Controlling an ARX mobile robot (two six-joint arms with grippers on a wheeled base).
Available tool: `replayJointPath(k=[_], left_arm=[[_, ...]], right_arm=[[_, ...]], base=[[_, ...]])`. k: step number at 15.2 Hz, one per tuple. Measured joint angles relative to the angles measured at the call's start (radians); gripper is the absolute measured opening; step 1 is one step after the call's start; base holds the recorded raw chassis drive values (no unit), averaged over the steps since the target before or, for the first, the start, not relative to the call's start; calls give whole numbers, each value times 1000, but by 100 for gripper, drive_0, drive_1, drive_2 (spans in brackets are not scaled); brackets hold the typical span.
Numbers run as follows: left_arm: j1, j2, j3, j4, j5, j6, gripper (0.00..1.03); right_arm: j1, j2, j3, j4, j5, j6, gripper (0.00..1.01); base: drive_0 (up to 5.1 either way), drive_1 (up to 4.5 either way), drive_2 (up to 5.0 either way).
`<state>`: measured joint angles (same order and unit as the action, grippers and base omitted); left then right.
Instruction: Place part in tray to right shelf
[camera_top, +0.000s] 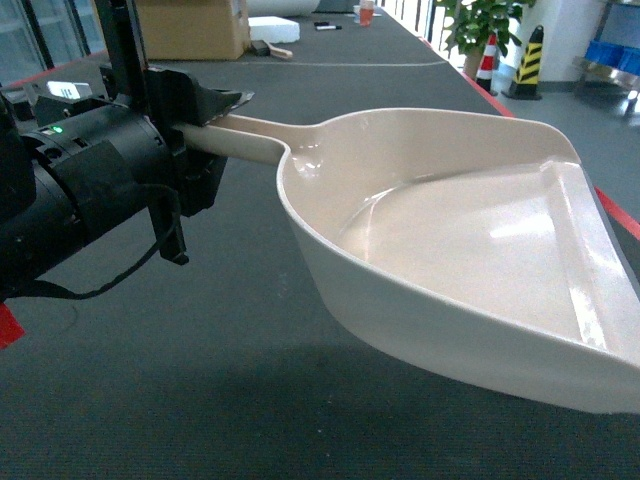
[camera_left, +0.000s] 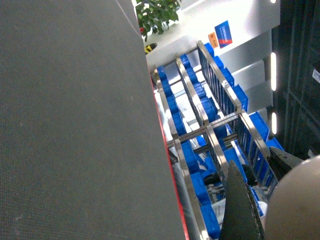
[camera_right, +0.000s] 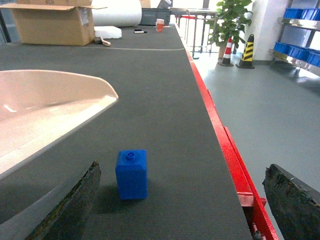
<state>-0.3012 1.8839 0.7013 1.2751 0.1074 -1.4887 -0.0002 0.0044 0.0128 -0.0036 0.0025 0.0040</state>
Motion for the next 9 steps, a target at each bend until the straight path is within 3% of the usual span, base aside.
replayJointPath(k=[4,5,6,7,8,9], left_arm=[[-5,0,2,-27,-13,-4,12],[-5,0,2,-26,-15,-5,12],[-4,0,2,-26,-14,-5,12],[-4,0,2,-25,-18,-4,12],[-6,0,2,-28,-13,-4,12],[-6,0,2,-29,-14,-5,12]], right_arm=[[0,0,0,0,0,0,98],[11,12,10,-52,33,-9,98],[61,138,79,-195,182,-46,98],[21,312,108,-161,208,-105,98],[-53,458,108,-45,130,-153,98],[-103,599,108,83,24,-198,98]], base=[[0,0,0],[0,0,0],[0,0,0],[0,0,0],[0,0,0],[0,0,0]])
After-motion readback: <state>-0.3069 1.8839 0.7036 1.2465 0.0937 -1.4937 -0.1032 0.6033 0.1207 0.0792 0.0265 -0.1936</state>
